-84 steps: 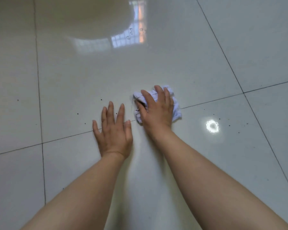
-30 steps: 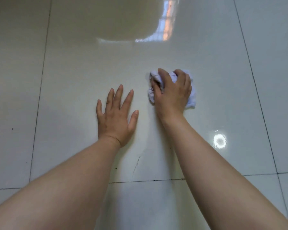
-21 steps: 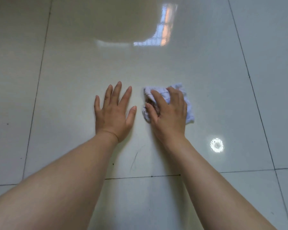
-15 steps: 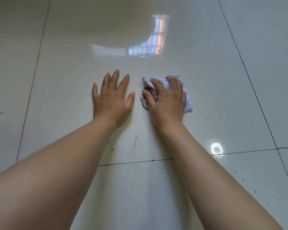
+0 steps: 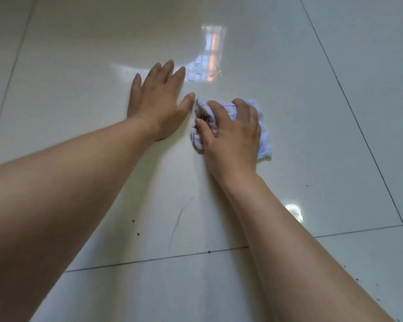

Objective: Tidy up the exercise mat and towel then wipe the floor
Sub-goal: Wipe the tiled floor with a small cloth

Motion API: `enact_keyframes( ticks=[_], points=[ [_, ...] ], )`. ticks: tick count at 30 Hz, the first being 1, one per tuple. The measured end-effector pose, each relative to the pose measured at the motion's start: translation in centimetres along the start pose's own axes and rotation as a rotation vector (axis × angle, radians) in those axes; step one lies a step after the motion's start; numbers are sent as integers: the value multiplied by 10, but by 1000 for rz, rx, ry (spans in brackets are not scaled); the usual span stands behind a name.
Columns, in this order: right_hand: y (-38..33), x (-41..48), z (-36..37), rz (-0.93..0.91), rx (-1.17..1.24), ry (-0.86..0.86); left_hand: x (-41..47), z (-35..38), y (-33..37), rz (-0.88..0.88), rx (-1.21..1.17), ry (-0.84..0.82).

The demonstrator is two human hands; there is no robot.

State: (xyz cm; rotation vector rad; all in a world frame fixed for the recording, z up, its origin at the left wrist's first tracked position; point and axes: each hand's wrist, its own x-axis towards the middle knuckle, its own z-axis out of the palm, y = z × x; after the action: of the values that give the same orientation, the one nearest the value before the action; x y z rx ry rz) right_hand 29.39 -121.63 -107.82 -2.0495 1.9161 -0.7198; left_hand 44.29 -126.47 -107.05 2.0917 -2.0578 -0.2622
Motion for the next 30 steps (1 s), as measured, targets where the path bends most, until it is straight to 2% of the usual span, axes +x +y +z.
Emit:
enact_keyframes(
  ticks=[8,12,17,19,21,23,27,30],
  points=[
    [-10,91,16,116,-9,53,-2,-4,3,-131,-41,-11],
    [-23,118,27,49,5,21,-1,-5,2,-131,-38,-22],
    [-11,81,8,-181,86,-87,0,-6,1,-145,-26,-18],
    [0,69,1,-132,71,-63,0,-6,2,-138,-13,-16],
    [-2,79,4,-6,62,1,-1,-6,3,-145,-7,-21],
    [-12,98,13,53,29,-17,0,-5,3,-146,-7,-22],
    [-18,94,16,-82,39,-107,0,-5,1,-146,-34,-1],
    [3,51,-2,-50,46,-36,2,-6,-2,-136,-46,-5]
  ],
)
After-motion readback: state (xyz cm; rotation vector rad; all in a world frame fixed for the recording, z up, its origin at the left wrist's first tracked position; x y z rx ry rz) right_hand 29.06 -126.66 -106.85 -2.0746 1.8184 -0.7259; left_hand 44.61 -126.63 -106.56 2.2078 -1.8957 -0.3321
